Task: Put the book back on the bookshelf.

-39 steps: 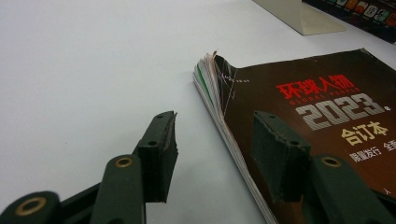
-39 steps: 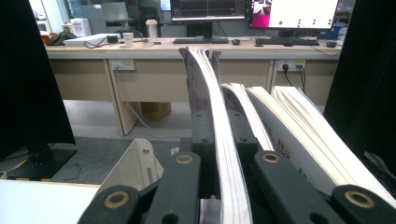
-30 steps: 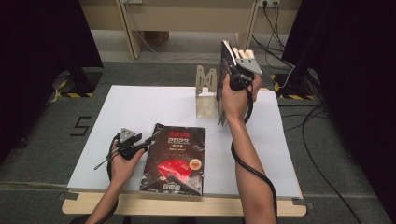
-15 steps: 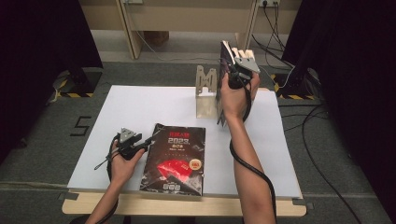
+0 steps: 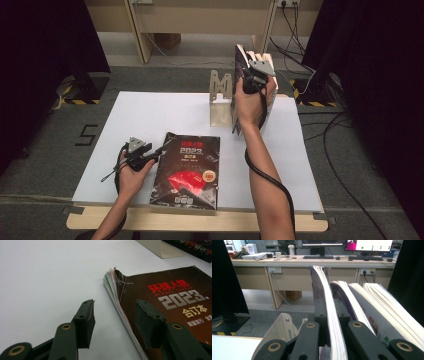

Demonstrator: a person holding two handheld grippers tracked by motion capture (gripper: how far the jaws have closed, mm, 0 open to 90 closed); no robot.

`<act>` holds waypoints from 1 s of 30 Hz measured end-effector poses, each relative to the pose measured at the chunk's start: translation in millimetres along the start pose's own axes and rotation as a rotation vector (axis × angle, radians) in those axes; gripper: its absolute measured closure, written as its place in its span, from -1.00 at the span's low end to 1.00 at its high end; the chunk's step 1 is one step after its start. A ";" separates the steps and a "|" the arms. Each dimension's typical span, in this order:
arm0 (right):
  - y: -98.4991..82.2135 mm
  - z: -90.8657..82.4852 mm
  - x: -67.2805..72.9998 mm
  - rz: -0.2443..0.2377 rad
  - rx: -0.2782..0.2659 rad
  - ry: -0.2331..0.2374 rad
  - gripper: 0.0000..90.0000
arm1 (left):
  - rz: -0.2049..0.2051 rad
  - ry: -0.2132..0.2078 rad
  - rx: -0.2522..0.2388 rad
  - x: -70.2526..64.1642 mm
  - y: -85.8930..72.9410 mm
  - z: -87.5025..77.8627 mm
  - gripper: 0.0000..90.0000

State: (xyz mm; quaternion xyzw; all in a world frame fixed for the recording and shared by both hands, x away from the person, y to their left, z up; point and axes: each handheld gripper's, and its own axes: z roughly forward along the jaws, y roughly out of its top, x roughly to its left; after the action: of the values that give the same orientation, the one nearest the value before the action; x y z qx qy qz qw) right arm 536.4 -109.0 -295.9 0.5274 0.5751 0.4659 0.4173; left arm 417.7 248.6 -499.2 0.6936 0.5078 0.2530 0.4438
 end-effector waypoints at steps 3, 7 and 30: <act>-0.7 2.0 -0.3 0.000 0.005 0.000 0.88 | 0.000 0.000 0.000 0.0 0.0 0.0 0.11; -2.0 4.7 -0.8 0.000 0.012 -0.001 0.88 | 0.000 0.000 0.001 0.0 0.1 -0.1 0.11; -6.4 11.3 -0.1 -0.020 0.038 -0.011 0.87 | 0.001 0.001 0.003 -0.1 0.1 -0.2 0.11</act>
State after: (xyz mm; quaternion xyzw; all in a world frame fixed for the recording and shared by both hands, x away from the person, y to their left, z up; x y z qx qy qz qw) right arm 546.0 -108.1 -304.6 0.5321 0.5868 0.4479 0.4147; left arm 417.6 248.5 -499.0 0.6945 0.5078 0.2529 0.4425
